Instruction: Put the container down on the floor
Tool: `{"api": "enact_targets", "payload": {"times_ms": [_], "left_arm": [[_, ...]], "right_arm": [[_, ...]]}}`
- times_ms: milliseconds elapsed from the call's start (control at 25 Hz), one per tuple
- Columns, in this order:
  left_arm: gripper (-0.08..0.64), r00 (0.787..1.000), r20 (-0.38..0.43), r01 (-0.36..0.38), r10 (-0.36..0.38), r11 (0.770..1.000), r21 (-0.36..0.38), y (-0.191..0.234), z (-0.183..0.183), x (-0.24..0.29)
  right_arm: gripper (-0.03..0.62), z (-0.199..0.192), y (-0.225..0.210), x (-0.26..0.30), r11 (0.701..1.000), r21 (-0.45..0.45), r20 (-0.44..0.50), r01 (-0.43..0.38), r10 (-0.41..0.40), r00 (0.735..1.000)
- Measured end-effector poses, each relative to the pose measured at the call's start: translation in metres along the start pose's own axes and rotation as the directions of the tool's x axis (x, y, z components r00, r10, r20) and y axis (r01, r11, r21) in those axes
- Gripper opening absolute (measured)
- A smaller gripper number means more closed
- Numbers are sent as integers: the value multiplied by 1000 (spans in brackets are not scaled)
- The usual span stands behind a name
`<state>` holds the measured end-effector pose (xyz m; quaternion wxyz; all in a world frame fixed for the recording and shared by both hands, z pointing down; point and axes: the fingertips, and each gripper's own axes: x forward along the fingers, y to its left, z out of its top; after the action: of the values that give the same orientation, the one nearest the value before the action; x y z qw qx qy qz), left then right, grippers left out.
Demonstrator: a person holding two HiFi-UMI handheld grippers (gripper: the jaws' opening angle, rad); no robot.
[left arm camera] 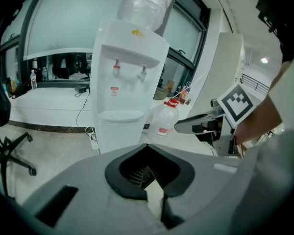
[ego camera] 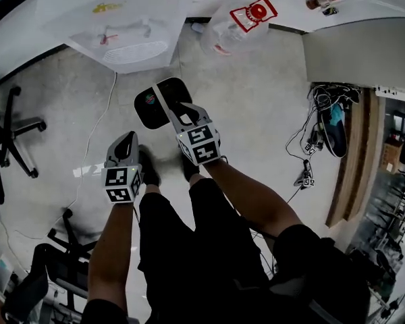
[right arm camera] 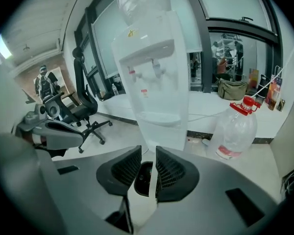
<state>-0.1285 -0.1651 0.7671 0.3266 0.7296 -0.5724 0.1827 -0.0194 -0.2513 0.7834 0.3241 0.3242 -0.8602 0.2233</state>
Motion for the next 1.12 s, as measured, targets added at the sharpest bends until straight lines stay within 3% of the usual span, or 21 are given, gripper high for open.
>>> {"api": "enact_targets", "payload": {"times_ms": [120,280,440,640,920,1120], "left_arm": [[6,1000,18,22,-22,999,24,-15,20,-19],[6,998,37,46,-48,997,58,-31,44,-47],[6,996,76,37,-40,998,40,-42,72,-73],[6,992,122,39,-43,999,31,-58,103,-101],[6,975,185,116,-124,992,51,-90,151,-137],[6,965,233,105,-123,990,92,-94,179,-161]], "right_arm": [[66,17,5,-23,999,38,18,-7,6,1000],[54,45,19,-53,999,12,42,-40,40,998],[43,73,24,-83,999,-21,75,-39,41,996],[35,106,24,-121,999,1,114,-39,39,993],[26,146,34,-175,997,-76,161,-28,40,986],[18,171,42,-197,998,-64,187,-23,34,982]]}}
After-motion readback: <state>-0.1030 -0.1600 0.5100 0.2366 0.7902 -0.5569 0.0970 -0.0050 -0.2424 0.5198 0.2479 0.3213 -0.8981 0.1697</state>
